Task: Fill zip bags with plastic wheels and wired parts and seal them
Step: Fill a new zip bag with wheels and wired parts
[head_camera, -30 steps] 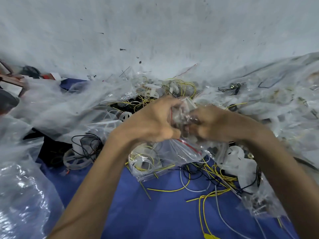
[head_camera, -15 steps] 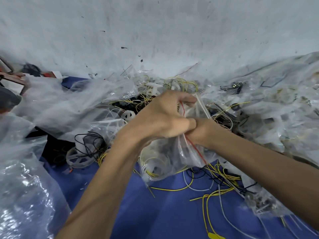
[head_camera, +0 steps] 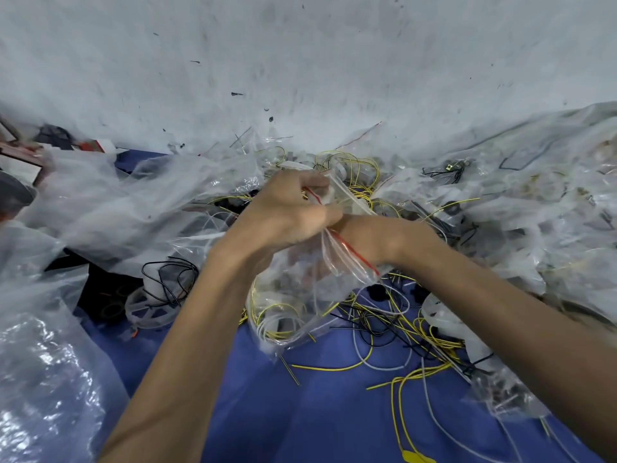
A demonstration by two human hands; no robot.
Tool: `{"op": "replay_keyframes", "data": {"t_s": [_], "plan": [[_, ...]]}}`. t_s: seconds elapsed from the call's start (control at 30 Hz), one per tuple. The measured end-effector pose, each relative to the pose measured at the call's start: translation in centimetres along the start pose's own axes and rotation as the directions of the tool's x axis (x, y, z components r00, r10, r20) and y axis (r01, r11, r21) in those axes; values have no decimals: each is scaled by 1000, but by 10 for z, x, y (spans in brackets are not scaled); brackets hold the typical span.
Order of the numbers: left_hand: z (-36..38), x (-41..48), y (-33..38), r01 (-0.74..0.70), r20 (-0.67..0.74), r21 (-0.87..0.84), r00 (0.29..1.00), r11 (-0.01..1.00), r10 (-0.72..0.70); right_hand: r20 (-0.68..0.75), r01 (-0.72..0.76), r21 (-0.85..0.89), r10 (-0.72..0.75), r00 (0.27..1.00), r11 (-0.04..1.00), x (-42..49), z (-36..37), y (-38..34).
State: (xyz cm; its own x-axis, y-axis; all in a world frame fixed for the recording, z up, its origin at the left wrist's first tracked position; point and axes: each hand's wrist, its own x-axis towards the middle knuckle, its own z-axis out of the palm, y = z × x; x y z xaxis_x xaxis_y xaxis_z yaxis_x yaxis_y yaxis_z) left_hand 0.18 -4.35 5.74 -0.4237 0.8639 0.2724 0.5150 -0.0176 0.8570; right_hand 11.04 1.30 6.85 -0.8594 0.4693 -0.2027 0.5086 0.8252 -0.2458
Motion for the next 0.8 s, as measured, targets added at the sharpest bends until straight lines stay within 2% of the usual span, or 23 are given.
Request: {"op": "replay_keyframes", "data": {"t_s": [0.1,0.2,0.3,0.4,0.47,0.5,0.57,0.63,0.67,0.73,0.8], "plan": [[3,-2,2,-3,17,-56,1000,998,4,39,-91,-73,94,995,993,2,25,6],[10,-4,3,-2,34,-23,999,1000,3,95,-145,-99,154,983,985,10,19,5],[7,-2,1,-18,-10,-50,1000,999,17,93,-116,-18,117,989,993,12,4,6],[7,1,-4,-21,-40,-45,999,999,20,22,-117,-120,121,992,986,12,15,14],[8,2,-6,-10,-68,-84,998,996,4,51,-61,-174,71,996,983,9,11,14],[8,3,-6,-2,-85,-121,996,993,-9,61,-23,-140,32,998,990,8,5,13],[4,4,-5,14,-123,-183,992,983,-37,-27,97,-50,-98,995,994,2,-13,13],[2,6,-5,20,-170,-217,984,976,-59,-270,248,28,-232,935,968,-9,-24,18],[2,6,-5,15,-190,-222,980,975,-58,-362,292,64,-251,898,954,-16,-24,22],[2,7,-7,7,-200,-201,979,979,-48,-378,276,120,-213,901,954,-27,-16,29],[0,7,-8,37,-199,-178,977,983,-73,-336,189,38,-165,927,981,-29,0,35]]}}
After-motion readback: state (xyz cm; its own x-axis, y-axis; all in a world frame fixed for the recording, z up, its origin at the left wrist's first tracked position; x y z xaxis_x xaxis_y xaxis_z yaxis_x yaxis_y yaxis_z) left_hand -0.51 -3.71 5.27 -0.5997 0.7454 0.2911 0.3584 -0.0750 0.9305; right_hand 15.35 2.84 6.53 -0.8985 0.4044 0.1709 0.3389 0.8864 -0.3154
